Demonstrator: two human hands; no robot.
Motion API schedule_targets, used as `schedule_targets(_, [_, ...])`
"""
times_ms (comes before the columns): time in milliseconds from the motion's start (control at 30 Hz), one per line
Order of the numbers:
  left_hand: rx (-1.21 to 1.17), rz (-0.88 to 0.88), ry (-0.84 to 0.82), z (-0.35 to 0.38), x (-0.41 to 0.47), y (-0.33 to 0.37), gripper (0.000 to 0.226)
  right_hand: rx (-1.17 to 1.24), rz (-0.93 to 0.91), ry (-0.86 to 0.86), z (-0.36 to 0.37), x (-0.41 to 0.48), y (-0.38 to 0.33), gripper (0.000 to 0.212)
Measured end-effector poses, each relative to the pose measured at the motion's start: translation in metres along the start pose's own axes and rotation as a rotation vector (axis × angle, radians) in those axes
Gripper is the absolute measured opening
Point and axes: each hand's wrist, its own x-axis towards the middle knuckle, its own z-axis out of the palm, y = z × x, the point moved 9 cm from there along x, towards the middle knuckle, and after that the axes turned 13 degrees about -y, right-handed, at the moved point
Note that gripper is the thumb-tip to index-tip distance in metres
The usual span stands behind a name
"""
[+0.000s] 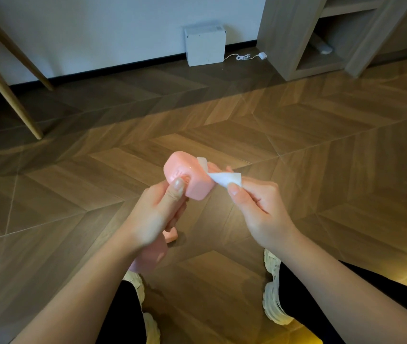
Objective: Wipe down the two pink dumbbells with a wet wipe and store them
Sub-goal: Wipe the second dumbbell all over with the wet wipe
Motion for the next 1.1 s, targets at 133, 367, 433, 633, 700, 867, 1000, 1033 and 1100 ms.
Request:
schedule_targets(133, [0.193,-0.031,-0.012,-0.002,0.001,0.002,0.086,0.017,-0.117,-0.047,0.017,0.007,-0.018,0.038])
schedule_targets(367, [0.025,-0.081,-0.143,0.023,-0.003,-0.014,0.059,0.122,0.087,-0.003,0.008,0.018,0.014,0.036])
schedule_targets(433, [-0.075,-0.066,-0.156,0.026,-0.004,-0.013,0.053,0.131,0.075,-0.009,0.006,0.016,0.011,0.035])
schedule_targets(633, [-0.069,-0.069,-0.056,0.008,0.0,-0.006,0.108,0.072,0.063,0.041,-0.002,0.0,0.014,0.046])
schedule_targets(700, [-0.062,-0.094,-0.059,0.006,0.001,-0.006,0.112,0.07,0.032,0.022,0.003,-0.002,0.009,0.045])
schedule_targets(867, [-0.05,-0.14,-0.065,0.015,0.0,-0.01,0.107,0.032,-0.019,-0.05,0.015,0.009,-0.003,0.045])
schedule_targets(1000, [-0.013,-0.139,-0.105,0.023,-0.002,-0.016,0.064,0.068,0.094,-0.006,0.006,0.015,0.015,0.055])
schedule_targets(1033, [-0.001,-0.135,-0.116,0.026,-0.003,-0.016,0.057,0.069,0.12,-0.003,0.004,0.014,0.018,0.056])
schedule_targets(1100, [-0.045,-0.123,-0.115,0.027,-0.003,-0.015,0.056,0.071,0.163,0.005,0.001,0.011,0.024,0.056])
